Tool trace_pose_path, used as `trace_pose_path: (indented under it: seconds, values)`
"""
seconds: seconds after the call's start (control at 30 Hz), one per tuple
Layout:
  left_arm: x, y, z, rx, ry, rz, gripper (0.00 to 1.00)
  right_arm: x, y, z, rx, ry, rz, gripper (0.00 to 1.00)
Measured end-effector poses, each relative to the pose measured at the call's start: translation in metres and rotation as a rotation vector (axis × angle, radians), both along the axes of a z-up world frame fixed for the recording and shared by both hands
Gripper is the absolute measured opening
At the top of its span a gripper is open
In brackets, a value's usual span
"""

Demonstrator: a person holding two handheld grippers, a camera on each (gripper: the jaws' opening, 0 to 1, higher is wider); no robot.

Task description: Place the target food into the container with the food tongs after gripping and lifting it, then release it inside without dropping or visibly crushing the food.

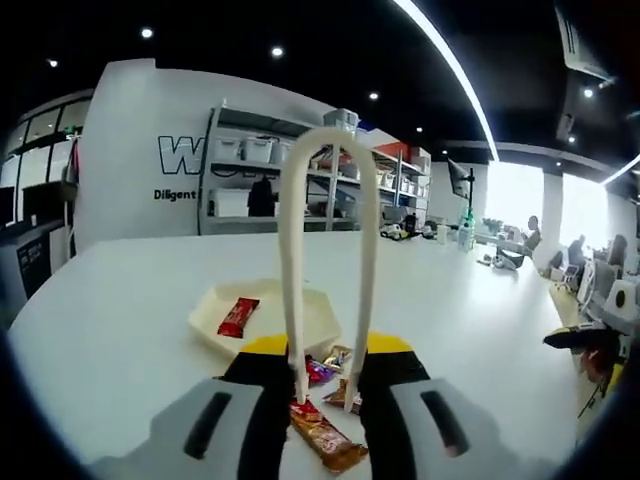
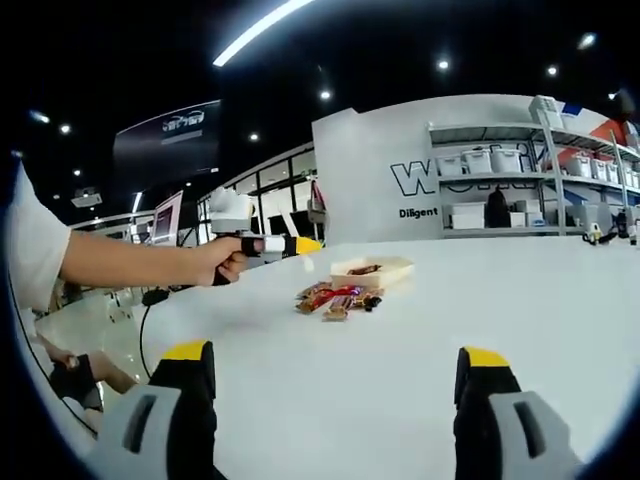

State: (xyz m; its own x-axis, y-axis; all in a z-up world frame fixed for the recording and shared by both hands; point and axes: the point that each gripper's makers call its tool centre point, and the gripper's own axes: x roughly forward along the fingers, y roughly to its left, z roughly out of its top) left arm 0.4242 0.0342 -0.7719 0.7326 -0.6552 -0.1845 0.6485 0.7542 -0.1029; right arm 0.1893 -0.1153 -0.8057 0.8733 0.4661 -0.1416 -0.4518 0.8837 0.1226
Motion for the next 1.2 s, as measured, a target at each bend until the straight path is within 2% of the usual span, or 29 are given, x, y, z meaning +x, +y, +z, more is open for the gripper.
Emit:
trace_pose_path:
  seconds: [0.23, 0.33, 0.53, 0.67, 0.7, 0.8, 0.97, 1.1, 1.2]
  values:
    - [0.002, -0.002, -0.020, 0.008, 0.036, 0.019, 0.24, 0.000, -0.010, -0.004, -0.008, 0.017, -0.017, 1.00]
    - [0.001, -0.003, -0.026, -0.013, 0.059, 0.049, 0.24, 0.001, -0.007, -0.004, -0.010, 0.012, -0.013, 1.00]
    - [-0.007, -0.016, -0.037, 0.023, 0.051, 0.036, 0.25, -0.001, -0.004, -0.007, -0.020, 0.021, -0.001, 1.00]
    - [-0.009, -0.016, -0.049, 0.054, 0.054, 0.050, 0.25, -0.002, -0.007, -0.008, -0.017, 0.023, -0.004, 0.99]
    - [-0.008, -0.017, -0.044, 0.062, 0.013, 0.046, 0.25, -0.002, -0.008, -0.008, -0.017, 0.025, -0.005, 0.99]
    - [-0.016, -0.019, -0.047, 0.117, -0.002, 0.023, 0.26, -0.003, -0.009, -0.009, -0.023, 0.028, -0.005, 0.99]
    - [-0.025, -0.015, -0.047, 0.141, -0.021, -0.003, 0.26, -0.004, -0.006, -0.009, -0.033, 0.030, 0.002, 0.98]
    - [-0.038, -0.014, -0.048, 0.178, -0.039, -0.063, 0.26, -0.006, -0.001, -0.007, -0.034, 0.023, 0.017, 0.98]
    - [-0.048, -0.012, -0.048, 0.180, -0.040, -0.104, 0.26, -0.007, 0.001, -0.006, -0.027, 0.024, 0.021, 0.97]
